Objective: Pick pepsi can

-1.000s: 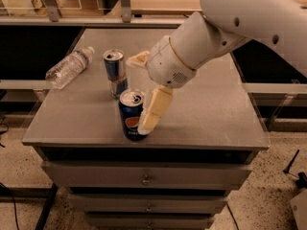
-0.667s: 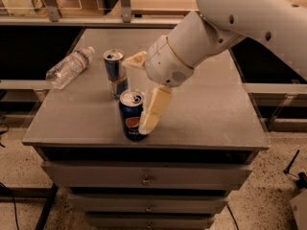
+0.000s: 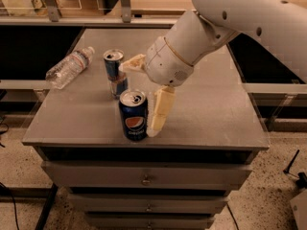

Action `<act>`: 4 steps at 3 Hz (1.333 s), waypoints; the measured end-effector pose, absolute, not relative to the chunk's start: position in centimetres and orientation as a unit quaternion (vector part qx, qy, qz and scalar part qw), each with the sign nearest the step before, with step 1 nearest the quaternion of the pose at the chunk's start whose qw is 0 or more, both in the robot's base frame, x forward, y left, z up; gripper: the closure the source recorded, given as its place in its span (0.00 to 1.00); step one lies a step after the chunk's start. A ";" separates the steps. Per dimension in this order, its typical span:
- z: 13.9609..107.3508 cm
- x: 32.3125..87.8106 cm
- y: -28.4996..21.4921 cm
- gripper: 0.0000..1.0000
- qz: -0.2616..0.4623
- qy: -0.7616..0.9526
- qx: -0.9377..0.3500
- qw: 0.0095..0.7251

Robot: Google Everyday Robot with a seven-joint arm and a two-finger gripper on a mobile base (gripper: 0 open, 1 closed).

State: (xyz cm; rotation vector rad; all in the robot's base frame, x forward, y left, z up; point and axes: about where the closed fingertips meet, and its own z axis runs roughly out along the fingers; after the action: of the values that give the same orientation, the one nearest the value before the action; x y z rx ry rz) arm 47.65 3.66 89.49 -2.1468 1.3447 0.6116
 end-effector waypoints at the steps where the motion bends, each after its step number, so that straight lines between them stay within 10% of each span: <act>1: 88.9 47.3 3.4 0.16 0.232 0.483 -0.807 0.248; 4: 88.6 46.1 2.6 0.79 0.244 0.462 -0.819 0.235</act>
Offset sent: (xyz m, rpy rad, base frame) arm -0.0091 -0.0105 -0.0144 -0.0503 0.0326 0.1036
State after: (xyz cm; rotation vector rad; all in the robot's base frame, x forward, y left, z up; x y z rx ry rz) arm 46.08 2.56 88.60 -2.2483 1.2686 0.6701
